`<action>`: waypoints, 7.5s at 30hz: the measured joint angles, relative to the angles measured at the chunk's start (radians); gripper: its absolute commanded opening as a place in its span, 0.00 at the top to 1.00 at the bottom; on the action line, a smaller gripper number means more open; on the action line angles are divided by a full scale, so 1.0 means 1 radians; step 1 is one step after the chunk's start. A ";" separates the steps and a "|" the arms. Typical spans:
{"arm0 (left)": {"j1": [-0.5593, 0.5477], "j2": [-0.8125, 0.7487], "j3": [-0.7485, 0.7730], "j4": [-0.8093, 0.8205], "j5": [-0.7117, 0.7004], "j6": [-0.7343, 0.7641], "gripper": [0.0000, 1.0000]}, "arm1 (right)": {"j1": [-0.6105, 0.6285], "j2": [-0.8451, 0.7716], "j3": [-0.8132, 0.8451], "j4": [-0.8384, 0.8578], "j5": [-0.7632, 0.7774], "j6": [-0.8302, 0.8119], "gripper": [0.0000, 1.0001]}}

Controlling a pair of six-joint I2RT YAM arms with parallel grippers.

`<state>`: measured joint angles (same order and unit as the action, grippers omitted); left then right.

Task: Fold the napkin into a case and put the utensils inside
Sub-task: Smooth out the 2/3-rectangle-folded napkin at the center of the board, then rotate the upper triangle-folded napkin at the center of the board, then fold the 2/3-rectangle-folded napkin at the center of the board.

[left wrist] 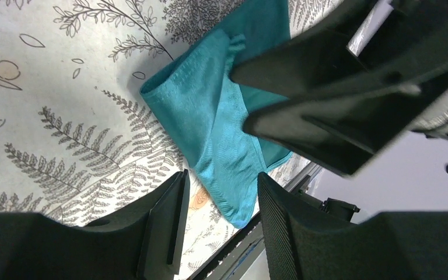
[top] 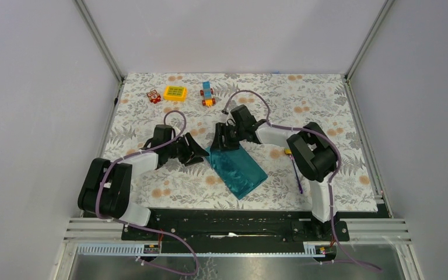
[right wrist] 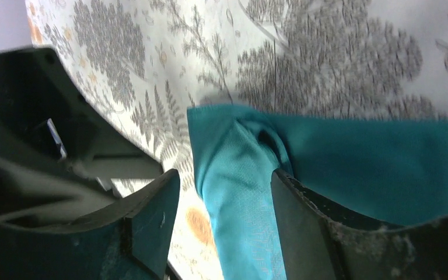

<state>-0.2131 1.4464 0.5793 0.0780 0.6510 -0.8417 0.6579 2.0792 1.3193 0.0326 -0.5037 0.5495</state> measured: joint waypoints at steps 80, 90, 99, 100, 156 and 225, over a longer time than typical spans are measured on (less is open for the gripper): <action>-0.040 -0.060 0.304 -0.195 0.055 0.098 0.27 | 0.068 -0.458 -0.360 -0.409 0.174 -0.156 0.68; -0.042 -0.230 0.143 -0.315 -0.013 0.118 0.36 | 0.142 -0.463 -0.435 -0.381 0.311 -0.118 0.86; -0.105 -0.166 0.017 -0.285 -0.217 0.058 0.65 | 0.156 -0.488 -0.505 -0.293 0.338 -0.080 0.87; -0.112 -0.135 0.013 -0.275 -0.238 0.051 0.66 | 0.159 -0.490 -0.511 -0.281 0.338 -0.076 0.87; -0.440 0.050 0.180 -0.237 -0.253 -0.015 0.56 | -0.072 -0.662 -0.675 -0.188 0.161 -0.079 0.62; -0.942 0.403 0.769 -0.769 -0.832 -0.056 1.00 | -0.435 -0.454 -0.696 0.198 -0.243 0.179 0.01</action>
<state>-1.1553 1.8496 1.3487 -0.6910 -0.1806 -0.8974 0.2230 1.6257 0.6231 0.2302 -0.7467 0.7288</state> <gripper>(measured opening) 0.016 0.994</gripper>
